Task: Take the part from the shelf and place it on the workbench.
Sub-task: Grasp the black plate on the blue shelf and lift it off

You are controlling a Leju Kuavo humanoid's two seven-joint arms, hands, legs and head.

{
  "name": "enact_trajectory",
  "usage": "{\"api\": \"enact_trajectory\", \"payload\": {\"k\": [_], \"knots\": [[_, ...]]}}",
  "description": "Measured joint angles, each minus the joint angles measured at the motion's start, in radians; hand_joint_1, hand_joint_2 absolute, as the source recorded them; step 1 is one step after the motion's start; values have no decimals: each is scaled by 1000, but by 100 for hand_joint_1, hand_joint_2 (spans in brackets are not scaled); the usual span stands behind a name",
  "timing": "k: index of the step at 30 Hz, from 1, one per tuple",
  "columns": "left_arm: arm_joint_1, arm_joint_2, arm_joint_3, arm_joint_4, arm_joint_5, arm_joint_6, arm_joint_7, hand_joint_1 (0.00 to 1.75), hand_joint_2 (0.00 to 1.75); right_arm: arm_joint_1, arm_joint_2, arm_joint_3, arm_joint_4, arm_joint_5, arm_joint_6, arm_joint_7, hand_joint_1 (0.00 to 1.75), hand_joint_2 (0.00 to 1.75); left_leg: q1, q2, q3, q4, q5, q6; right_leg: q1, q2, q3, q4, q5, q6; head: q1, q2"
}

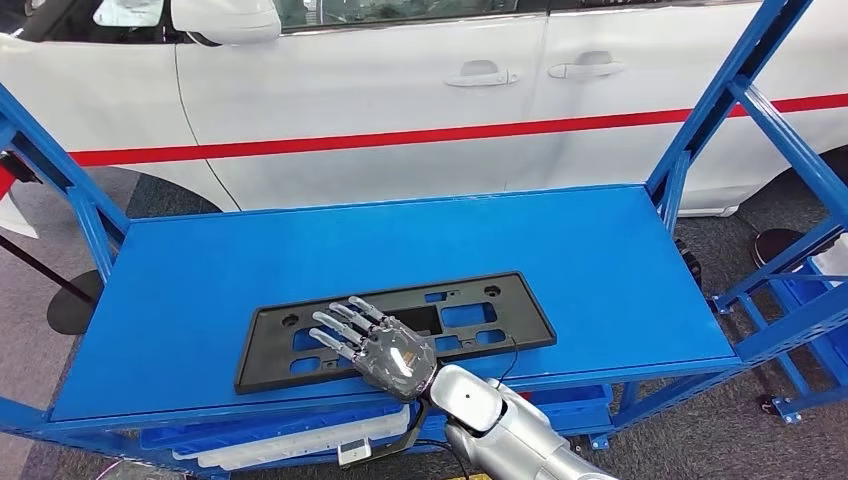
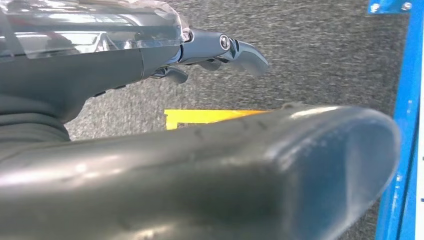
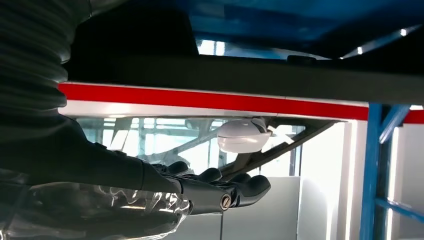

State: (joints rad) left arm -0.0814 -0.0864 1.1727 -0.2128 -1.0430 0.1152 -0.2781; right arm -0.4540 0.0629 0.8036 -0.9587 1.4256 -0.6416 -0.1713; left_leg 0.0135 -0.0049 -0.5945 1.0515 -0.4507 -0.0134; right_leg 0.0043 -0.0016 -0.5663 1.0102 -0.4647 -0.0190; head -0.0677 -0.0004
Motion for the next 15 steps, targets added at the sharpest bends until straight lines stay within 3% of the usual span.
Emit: {"api": "enact_trajectory", "payload": {"k": [3, 5, 7, 9, 11, 12, 15], "knots": [[0, 0, 2, 0, 4, 1, -1, 0, 0, -26, 0, 5, 33, 69, -1, 42, 7, 175, -3, -2, 9, -29, 3, 16, 3, 1, -7, 4, 0, 11, 0, 0], [1, 0, 4, 0, 8, 3, -3, 0, 0, -47, 0, 12, 55, 109, 1, 78, 90, 175, -2, -1, 11, -35, 7, 27, 0, 2, -12, 19, -13, 20, 0, 0], [-1, 0, 7, 0, 12, 5, -7, 0, 0, -67, 0, 23, 82, 132, 4, 116, 170, 175, 0, -1, 12, -40, 12, 38, -3, 2, -48, 101, -63, 31, 0, 0], [0, 0, 12, 0, 15, 7, -12, 0, 0, -79, -1, 36, 110, 139, 4, 144, 175, 175, -1, -1, 10, -40, 13, 41, -6, 2, -111, 231, -120, 37, 0, 0], [1, 0, 19, 0, 15, 7, -14, 0, 0, -87, -1, 51, 133, 141, 7, 172, 175, 175, -1, -1, 11, -40, 13, 41, -8, 2, -142, 292, -126, 38, 0, 0], [2, 0, 22, 0, 16, 8, -16, 0, 0, -94, -1, 59, 145, 142, 13, 191, 175, 175, -1, -1, 12, -40, 13, 41, -9, 2, -130, 266, -101, 37, 0, 0], [2, -3, 25, 0, 16, 8, -22, 0, 0, -115, -1, 74, 173, 144, 44, 258, 175, 175, -2, -3, 15, -40, 13, 39, -6, 2, -30, 61, -6, 23, 0, 0]]}}
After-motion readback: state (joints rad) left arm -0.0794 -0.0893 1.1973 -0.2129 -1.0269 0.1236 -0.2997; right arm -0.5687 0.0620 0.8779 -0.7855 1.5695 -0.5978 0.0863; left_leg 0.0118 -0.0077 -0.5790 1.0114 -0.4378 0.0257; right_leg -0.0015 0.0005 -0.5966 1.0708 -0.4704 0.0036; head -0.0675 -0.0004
